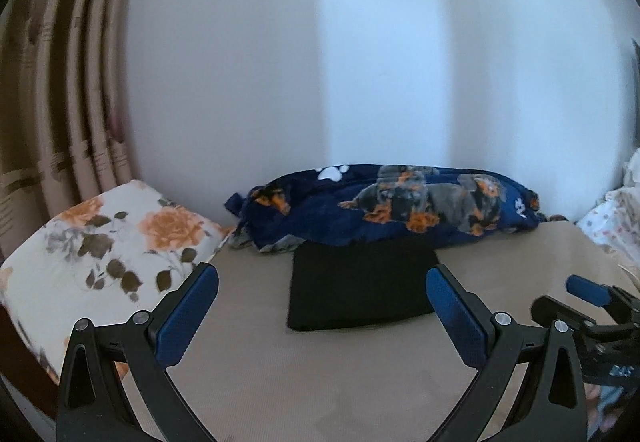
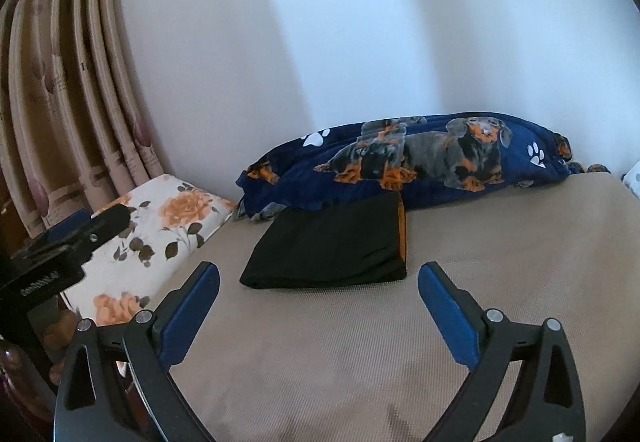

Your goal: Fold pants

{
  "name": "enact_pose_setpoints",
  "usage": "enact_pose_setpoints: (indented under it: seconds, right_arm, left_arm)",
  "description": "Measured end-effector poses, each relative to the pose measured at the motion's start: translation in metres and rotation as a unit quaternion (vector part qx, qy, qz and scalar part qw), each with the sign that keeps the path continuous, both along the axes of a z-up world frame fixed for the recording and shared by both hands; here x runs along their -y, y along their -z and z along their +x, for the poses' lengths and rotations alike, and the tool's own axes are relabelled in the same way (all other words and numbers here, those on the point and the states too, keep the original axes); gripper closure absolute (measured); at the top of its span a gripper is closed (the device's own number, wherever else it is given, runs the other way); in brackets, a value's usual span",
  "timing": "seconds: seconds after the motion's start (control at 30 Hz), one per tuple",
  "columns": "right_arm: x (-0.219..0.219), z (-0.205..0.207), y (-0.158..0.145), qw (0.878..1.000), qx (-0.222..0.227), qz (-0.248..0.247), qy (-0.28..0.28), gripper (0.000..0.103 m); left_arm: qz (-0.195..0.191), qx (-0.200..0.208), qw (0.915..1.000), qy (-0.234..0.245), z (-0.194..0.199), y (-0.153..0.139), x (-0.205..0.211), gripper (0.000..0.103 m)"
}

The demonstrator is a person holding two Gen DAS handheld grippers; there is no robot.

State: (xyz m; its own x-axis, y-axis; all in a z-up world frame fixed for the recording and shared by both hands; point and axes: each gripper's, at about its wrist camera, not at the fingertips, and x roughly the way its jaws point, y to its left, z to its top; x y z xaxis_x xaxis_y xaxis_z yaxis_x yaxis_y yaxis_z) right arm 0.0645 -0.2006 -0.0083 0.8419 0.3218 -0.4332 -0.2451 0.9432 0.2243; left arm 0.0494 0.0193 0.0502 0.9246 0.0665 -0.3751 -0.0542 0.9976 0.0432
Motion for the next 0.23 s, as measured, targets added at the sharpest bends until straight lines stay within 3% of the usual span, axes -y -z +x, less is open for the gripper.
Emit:
enact_pose_setpoints:
  seconds: [0.23]
  right_arm:
    - [-0.0095,-0.0015,0.0045,1.0,-0.008,-0.011,-0.015,0.003]
  left_arm:
    - [-0.003,-0.02,0.9994,-0.028,0.0036,0.0091,-0.0085,0.0]
